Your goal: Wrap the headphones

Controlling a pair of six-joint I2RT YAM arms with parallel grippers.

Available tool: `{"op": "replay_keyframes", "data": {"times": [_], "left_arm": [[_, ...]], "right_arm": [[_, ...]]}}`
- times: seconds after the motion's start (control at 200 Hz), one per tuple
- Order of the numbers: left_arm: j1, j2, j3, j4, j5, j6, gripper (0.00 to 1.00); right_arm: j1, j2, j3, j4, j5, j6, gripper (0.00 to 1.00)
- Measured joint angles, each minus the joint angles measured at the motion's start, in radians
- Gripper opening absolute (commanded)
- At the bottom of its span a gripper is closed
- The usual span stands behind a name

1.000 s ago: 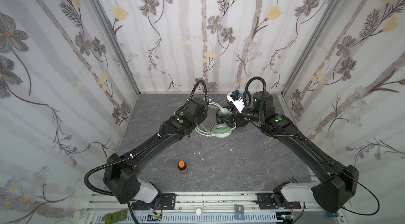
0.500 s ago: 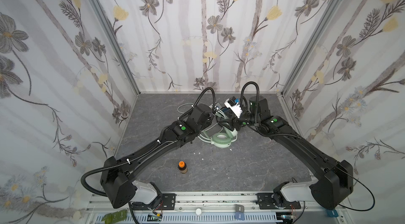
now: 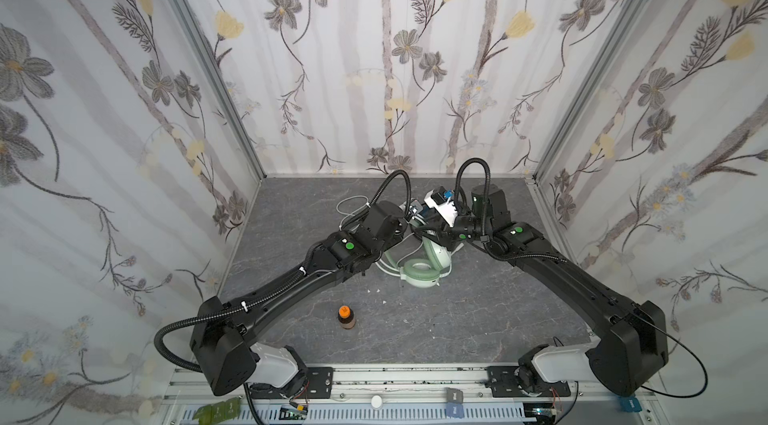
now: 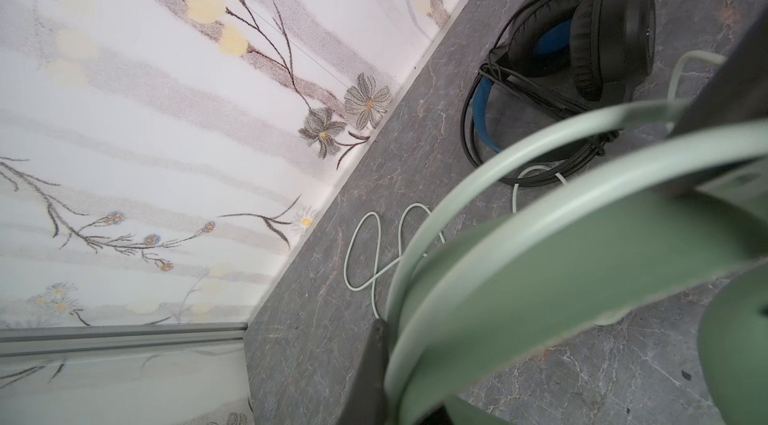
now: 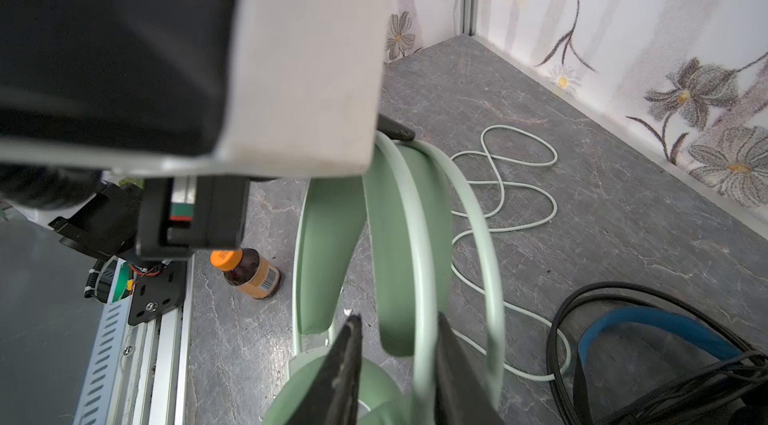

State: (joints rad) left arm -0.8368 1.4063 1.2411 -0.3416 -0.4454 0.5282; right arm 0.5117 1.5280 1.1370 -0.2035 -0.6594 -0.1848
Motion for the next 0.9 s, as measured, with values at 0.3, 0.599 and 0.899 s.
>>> {"op": "replay_keyframes", "data": {"times": [0.3,0.599,0.899], "left_arm": [[0.013,0.048,0.019,0.026,0.082,-0.182,0.84],[0.038,0.024,0.09,-0.142,0.348,-0.446,1.0],[0.251,-0.2,-0.075,-0.242,0.544,-0.766,1.0]], "right_arm": [[-0.024,-0.006,-0.034,-0.02,0.023,0.005,0.0],[-0.004,-0.045,-0.069,-0.003,0.142,0.023,0.0],[0.095,-0.085,-0.073,0.035,0.358,0.019,0.0]]}}
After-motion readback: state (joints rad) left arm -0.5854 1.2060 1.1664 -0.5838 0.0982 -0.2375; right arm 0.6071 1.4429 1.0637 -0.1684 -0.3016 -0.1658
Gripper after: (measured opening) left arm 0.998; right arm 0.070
